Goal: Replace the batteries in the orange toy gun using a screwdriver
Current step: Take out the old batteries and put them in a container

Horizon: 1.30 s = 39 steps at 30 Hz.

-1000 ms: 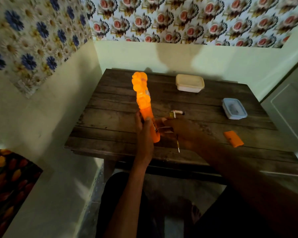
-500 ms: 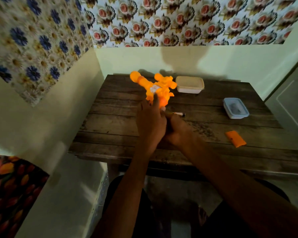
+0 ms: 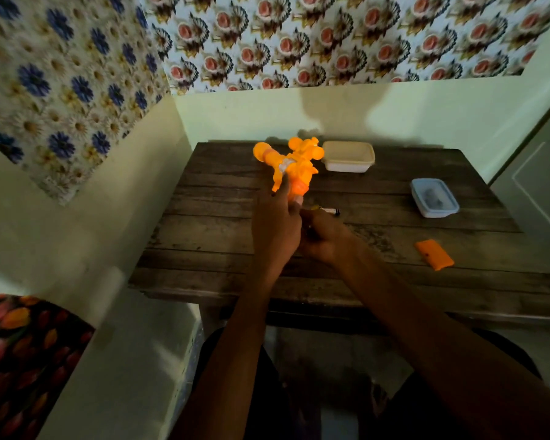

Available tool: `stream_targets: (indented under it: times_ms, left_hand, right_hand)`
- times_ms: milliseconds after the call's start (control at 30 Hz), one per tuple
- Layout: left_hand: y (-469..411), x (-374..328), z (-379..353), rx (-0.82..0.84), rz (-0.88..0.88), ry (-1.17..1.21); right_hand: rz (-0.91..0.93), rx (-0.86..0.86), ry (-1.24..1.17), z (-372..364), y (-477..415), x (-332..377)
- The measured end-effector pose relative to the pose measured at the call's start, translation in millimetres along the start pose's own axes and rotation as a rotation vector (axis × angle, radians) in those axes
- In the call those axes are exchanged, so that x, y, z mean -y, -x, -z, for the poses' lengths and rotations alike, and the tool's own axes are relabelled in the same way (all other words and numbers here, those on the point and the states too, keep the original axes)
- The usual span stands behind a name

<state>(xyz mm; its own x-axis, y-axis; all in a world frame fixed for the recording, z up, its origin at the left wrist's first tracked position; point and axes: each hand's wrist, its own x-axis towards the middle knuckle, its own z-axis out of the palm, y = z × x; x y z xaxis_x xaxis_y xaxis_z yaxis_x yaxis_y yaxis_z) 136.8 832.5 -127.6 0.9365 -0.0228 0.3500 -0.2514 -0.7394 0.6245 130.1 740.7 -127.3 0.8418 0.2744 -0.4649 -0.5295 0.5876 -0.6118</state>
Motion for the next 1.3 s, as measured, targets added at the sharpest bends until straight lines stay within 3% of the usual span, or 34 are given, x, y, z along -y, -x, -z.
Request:
stream_targets:
  times_ms: [267, 500, 767, 933, 1100, 1300]
  left_hand:
    - [3.6, 10.3, 14.0, -0.081, 0.021, 0.332]
    - [23.5, 9.6, 8.2, -0.243, 0.164, 0.74]
    - [45.3, 31.2, -10.7, -0.411, 0.341, 1.111]
    - [51.1, 40.2, -16.4, -0.426, 0.419, 1.213]
    - [53.8, 43.7, -18.8, -0.414, 0.431, 1.248]
    - [56.5, 38.6, -19.6, -0.406, 0.501, 1.25]
  right_hand:
    - [-0.038, -0.092, 0.028, 10.5, 8.4, 12.5]
    - [0.353, -0.409, 0.781, 46.4, 7.5, 19.3]
    - [0.479, -0.392, 1.2, 55.9, -10.2, 4.9]
    - [0.517, -0.369, 1.358, 63.1, -17.6, 4.3]
    - [0.473, -0.483, 1.347, 63.9, -27.3, 10.9]
    - [0.549, -0.563, 1.514, 65.1, -25.6, 7.4]
